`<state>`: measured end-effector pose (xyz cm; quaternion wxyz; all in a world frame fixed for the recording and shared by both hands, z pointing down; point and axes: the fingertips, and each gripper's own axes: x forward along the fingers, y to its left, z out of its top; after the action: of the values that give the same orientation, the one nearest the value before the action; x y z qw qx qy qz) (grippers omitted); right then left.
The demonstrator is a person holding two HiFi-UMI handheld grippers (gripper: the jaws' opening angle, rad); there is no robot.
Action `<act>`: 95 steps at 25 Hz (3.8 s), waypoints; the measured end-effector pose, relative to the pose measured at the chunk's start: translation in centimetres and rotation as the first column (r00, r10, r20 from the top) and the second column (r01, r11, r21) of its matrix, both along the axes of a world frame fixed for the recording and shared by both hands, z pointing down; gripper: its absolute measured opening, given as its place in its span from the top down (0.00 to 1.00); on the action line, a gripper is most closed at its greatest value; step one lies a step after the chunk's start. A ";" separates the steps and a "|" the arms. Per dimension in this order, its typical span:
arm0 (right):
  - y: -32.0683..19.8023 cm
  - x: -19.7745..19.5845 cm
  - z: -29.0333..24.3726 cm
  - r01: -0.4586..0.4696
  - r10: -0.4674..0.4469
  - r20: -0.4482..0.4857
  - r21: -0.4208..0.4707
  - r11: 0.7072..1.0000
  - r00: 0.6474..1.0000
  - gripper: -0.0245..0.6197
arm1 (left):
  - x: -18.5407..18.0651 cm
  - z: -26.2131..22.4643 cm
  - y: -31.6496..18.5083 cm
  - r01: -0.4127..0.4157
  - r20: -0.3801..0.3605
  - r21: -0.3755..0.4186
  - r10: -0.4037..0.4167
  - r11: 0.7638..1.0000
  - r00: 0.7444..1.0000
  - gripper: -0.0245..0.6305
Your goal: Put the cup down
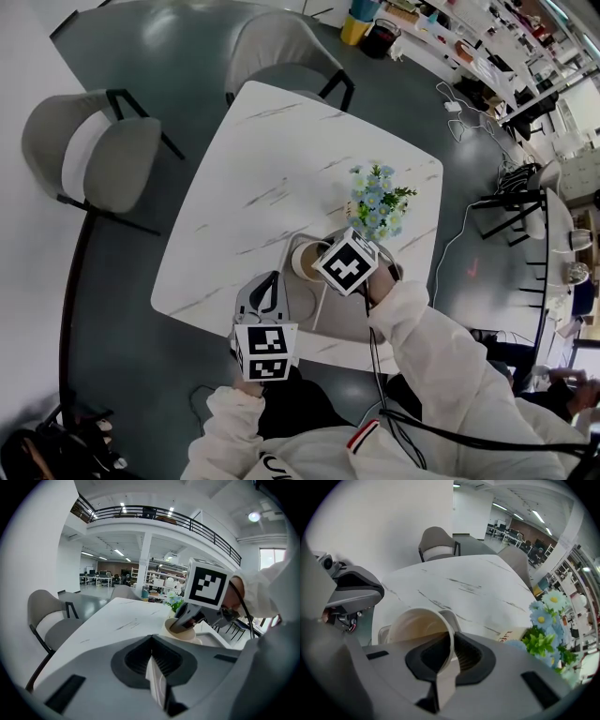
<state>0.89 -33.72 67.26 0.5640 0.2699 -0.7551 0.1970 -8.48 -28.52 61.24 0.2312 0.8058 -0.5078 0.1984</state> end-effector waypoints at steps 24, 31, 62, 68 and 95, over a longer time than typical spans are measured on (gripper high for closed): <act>-0.4 1.0 1.2 0.006 -0.008 -0.033 -0.059 0.998 0.999 0.91 | -0.2 0.9 1.0 -0.006 -0.009 -0.026 0.005 1.000 1.000 0.95; -0.1 1.7 1.0 -0.015 0.012 -0.049 -0.072 0.997 0.999 0.91 | -0.2 1.3 1.2 -0.007 -0.009 -0.035 0.007 0.999 1.000 0.95; -0.6 2.2 -1.8 -0.112 0.110 0.114 0.014 0.994 0.987 0.70 | -0.5 1.2 2.9 0.005 0.015 -0.031 -0.004 0.999 1.000 0.95; -0.5 2.5 -2.6 -0.141 0.136 0.141 0.028 0.990 0.981 0.70 | -0.8 0.8 3.1 0.016 0.023 -0.022 -0.015 1.000 1.000 0.95; 6.0 3.9 -12.4 -0.394 0.284 0.456 0.165 0.904 0.843 0.76 | -0.3 -5.1 6.1 -0.051 0.079 0.079 0.045 0.996 0.996 0.95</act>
<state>4.77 -27.70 54.88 0.3044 0.4208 -0.8171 0.2500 -8.75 -22.43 56.14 0.1736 0.8183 -0.5043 0.2142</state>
